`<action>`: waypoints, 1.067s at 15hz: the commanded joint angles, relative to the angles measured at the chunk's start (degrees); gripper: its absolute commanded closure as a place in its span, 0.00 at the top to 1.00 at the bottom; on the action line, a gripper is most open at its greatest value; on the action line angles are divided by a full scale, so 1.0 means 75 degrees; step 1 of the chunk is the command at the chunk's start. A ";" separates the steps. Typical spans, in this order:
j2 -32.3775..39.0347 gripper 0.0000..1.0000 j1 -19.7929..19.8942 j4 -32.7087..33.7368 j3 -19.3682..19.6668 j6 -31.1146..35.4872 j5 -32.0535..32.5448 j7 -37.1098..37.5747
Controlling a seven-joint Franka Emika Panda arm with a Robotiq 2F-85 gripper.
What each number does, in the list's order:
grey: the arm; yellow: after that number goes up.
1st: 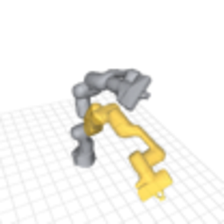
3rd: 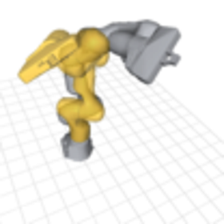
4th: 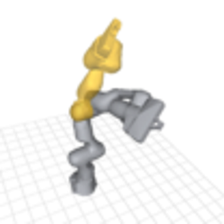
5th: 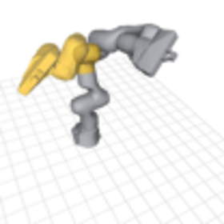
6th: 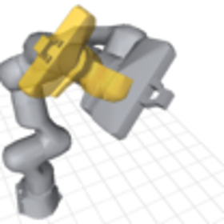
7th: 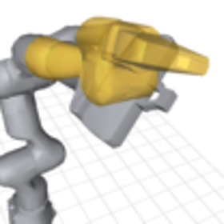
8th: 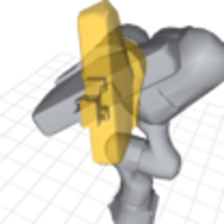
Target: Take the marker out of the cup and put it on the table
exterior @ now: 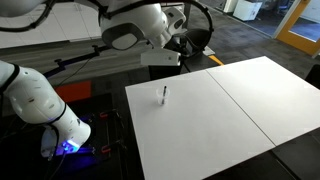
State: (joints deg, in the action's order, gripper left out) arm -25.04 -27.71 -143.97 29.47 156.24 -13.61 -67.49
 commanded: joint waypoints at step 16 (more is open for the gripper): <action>0.1603 1.00 0.1701 0.0308 -0.1894 -0.1242 -0.2048 -0.3305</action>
State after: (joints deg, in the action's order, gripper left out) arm -13.66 -19.38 -140.95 20.52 147.41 -29.74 -92.94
